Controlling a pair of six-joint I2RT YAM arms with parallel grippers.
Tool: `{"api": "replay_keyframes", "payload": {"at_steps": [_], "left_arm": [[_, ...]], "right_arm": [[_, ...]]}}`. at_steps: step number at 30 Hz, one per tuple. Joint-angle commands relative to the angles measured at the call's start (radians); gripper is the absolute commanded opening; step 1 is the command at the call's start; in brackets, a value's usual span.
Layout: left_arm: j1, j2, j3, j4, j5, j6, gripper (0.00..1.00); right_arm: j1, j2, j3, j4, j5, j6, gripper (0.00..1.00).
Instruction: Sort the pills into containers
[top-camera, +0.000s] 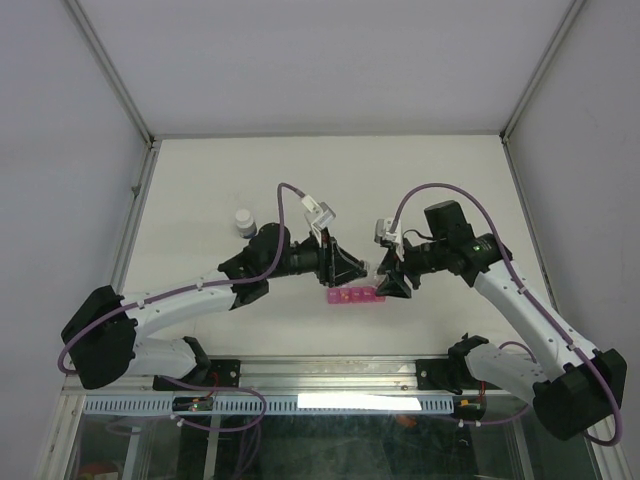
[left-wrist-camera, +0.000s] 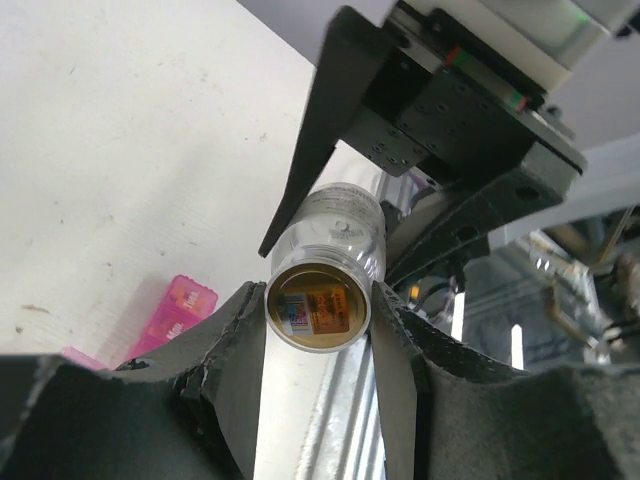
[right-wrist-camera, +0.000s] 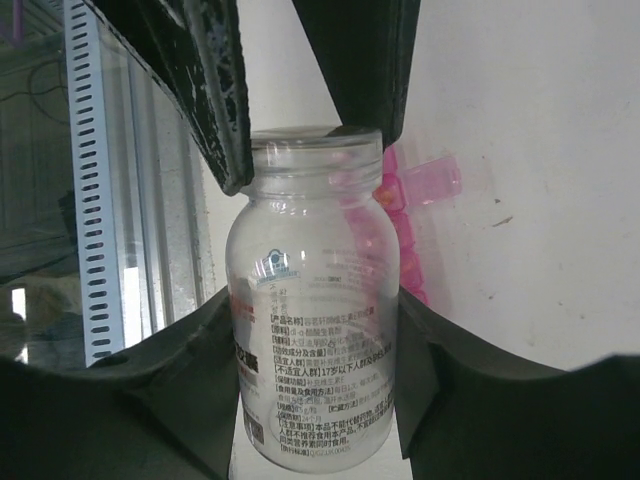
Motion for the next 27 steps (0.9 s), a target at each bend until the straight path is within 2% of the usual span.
{"api": "replay_keyframes", "payload": {"at_steps": [1, 3, 6, 9, 12, 16, 17, 23, 27], "left_arm": [[-0.03, 0.053, 0.083, -0.048, 0.265, 0.333, 0.19], [-0.03, 0.053, 0.102, -0.097, 0.335, 0.527, 0.21], [-0.018, 0.036, 0.118, -0.135, 0.365, 0.767, 0.29], [0.029, 0.017, 0.122, -0.083, 0.408, 0.816, 0.48], [0.071, -0.006, 0.105, 0.05, 0.414, 0.746, 0.72], [0.079, -0.06, 0.061, 0.191, 0.27, 0.607, 0.96], [0.079, -0.078, 0.05, 0.211, 0.233, 0.56, 0.99], [0.078, -0.252, -0.075, 0.233, 0.104, 0.372, 0.99], [0.079, -0.37, -0.201, 0.319, 0.068, 0.117, 0.99]], "right_arm": [[0.009, -0.005, 0.053, 0.143, -0.194, 0.014, 0.0], [0.008, -0.005, 0.051, 0.141, -0.2, 0.009, 0.0], [0.006, -0.005, 0.05, 0.135, -0.203, 0.0, 0.0], [-0.004, -0.006, 0.049, 0.132, -0.203, -0.005, 0.0], [-0.009, -0.007, 0.049, 0.129, -0.202, -0.009, 0.0], [-0.013, -0.003, 0.048, 0.127, -0.204, -0.011, 0.0], [-0.014, -0.001, 0.047, 0.126, -0.205, -0.013, 0.0], [-0.016, 0.001, 0.048, 0.122, -0.207, -0.016, 0.0], [-0.019, 0.008, 0.046, 0.122, -0.209, -0.016, 0.0]]}}
